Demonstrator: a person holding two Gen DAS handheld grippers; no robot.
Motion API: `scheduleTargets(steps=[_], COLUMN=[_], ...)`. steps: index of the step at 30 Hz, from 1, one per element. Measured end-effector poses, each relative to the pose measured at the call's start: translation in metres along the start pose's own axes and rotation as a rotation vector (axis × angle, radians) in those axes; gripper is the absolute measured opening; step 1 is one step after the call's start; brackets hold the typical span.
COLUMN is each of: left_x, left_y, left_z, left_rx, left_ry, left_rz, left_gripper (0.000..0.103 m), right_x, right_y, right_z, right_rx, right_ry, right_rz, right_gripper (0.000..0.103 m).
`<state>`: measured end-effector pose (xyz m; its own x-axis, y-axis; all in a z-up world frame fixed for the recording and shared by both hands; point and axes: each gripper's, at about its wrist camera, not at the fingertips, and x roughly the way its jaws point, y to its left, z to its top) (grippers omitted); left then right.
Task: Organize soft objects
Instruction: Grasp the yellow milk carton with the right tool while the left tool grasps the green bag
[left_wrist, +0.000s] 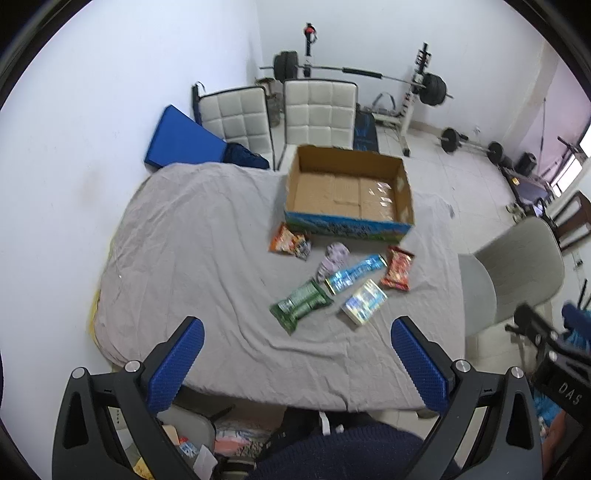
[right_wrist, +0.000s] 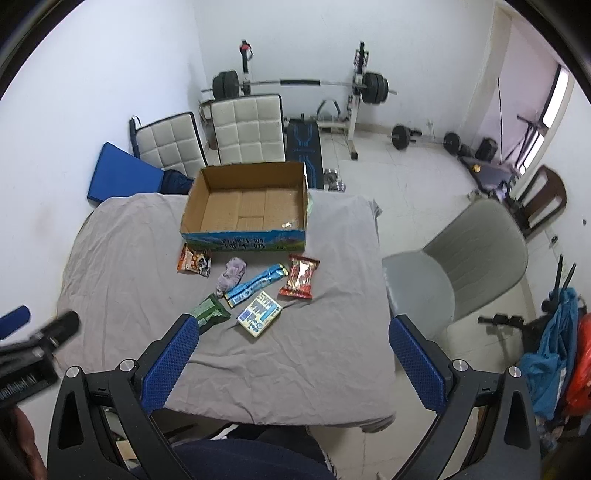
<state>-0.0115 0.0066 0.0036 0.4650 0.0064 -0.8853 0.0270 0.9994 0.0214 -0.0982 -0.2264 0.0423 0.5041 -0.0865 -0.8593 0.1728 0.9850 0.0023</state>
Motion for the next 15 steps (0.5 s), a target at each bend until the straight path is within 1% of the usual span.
scheduleTargets(steps=[3,5,6,8,9,10,11,13,14,15], left_x=[0.022,0.044,0.054,0.085,0.101,0.119,0.136,0.177,0.199,0.211], left_y=[0.012,0.021,0.026,0.034,0.037,0.038,0.039,0.038,0.037,0.036], left_z=[0.012,0.019,0.022,0.027,0.028,0.027,0.026,0.019,0.014,0.013], left_rx=[-0.028,-0.033,-0.033,-0.028,-0.021,-0.010,0.001,0.032,0.049,0.060], left_ry=[-0.029,-0.010,-0.003,0.040,0.059,0.084,0.112,0.175,0.210,0.235], left_rz=[0.030,0.064,0.067,0.081,0.083,0.087,0.095,0.092,0.090,0.084], left_gripper=[0.103,0.103,0.103,0.103,0.103,0.103,0.103,0.103,0.103,0.103], right_x=[0.032,0.062,0.080,0.120,0.147,0.166,0.197,0.240,0.270,0.290], right_y=[-0.004,-0.005,-0.005,-0.002,0.001,0.003,0.006,0.013,0.018,0.019], right_z=[0.005,0.008,0.010,0.011,0.010,0.010,0.007,0.001,-0.004,-0.008], right_rx=[0.031,0.051,0.067,0.095,0.118,0.133,0.166,0.216,0.250,0.267], right_ry=[0.047,0.091,0.122,0.182,0.226,0.253,0.314,0.383,0.434,0.455], right_rz=[0.010,0.028,0.035,0.050,0.066,0.070,0.082,0.104,0.114,0.118], right_gripper=[0.103,0.103,0.103,0.103,0.103,0.103,0.103,0.103,0.103,0.103])
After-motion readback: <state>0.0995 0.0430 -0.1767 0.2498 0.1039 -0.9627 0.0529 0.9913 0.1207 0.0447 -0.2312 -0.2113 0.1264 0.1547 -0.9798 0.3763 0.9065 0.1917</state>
